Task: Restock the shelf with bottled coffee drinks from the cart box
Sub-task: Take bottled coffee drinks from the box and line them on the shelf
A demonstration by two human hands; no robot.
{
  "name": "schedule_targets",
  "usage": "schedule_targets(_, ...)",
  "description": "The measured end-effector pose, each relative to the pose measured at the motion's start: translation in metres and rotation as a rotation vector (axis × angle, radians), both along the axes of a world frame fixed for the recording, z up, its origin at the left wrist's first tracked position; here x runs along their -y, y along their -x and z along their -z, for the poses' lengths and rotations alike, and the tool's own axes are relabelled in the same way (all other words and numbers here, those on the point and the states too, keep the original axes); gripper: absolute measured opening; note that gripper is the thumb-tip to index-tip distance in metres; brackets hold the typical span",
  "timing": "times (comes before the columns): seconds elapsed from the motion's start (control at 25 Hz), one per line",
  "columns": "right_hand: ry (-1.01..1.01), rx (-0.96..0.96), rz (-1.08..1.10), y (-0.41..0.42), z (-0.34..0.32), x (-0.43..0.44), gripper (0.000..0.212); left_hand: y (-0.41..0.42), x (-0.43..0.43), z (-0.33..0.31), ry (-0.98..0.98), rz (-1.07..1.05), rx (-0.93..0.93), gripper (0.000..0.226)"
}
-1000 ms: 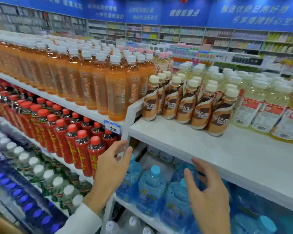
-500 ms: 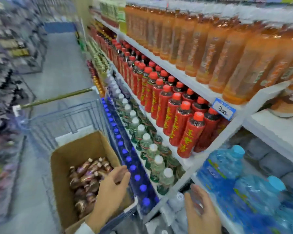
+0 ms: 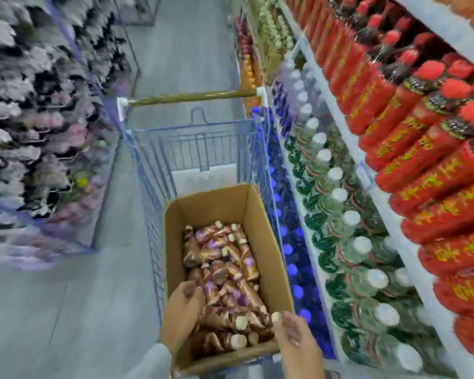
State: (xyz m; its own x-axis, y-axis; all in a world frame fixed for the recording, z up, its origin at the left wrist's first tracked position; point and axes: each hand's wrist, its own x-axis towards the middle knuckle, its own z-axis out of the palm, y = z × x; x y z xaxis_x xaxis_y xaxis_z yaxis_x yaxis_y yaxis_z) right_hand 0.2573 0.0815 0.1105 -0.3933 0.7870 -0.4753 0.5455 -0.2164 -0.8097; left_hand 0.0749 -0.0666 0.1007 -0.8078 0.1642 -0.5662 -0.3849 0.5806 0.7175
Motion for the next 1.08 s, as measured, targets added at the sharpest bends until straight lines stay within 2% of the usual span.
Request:
schedule_targets(0.04, 0.002, 0.039, -0.055, 0.012, 0.006, 0.001, 0.055, 0.016, -0.006, 0.011, 0.027, -0.016, 0.01, 0.011)
schedule_targets(0.08, 0.02, 0.085, -0.106, 0.022, 0.008, 0.001, 0.058, 0.029, -0.014, 0.022, 0.061, -0.031, 0.008, 0.005)
schedule_targets(0.2, 0.124, 0.142, -0.133, 0.048, 0.0, -0.002, 0.028, 0.071, -0.046, 0.048, 0.126, -0.064, 0.023, 0.021)
schedule_targets(0.32, 0.147, 0.2, -0.125, 0.062, 0.008, -0.011, 0.022, 0.116, -0.078, 0.09, 0.223, -0.033, -0.006, 0.037)
schedule_targets(0.52, 0.157, 0.286, -0.122, 0.063, 0.033, -0.021, 0.025, 0.169, -0.098, 0.191, 0.653, 0.288, -0.02, 0.059)
schedule_targets(0.64, 0.141, 0.34, -0.137, 0.054, 0.044, -0.02, 0.031, 0.177, -0.115, 0.213, 0.8, 0.241, 0.02, 0.081)
schedule_targets(0.72, 0.143, 0.361, -0.163, 0.05, 0.049, -0.018, 0.036, 0.177, -0.116, 0.223, 0.809, 0.208, 0.036, 0.084)
schedule_targets(0.84, 0.175, 0.385, -0.215, 0.053, 0.051, -0.018, 0.029, 0.174, -0.108, 0.229, 0.753, 0.203, 0.084, 0.086)
schedule_targets(1.0, 0.201, 0.42, -0.336, 0.064, 0.047, -0.029, 0.025, 0.161, -0.1, 0.187, 0.454, -0.087, 0.208, 0.081)
schedule_targets(1.08, 0.225, 0.462, -0.45, 0.074, 0.045, -0.037, 0.023, 0.145, -0.085, 0.147, 0.305, -0.092, 0.271, 0.085)
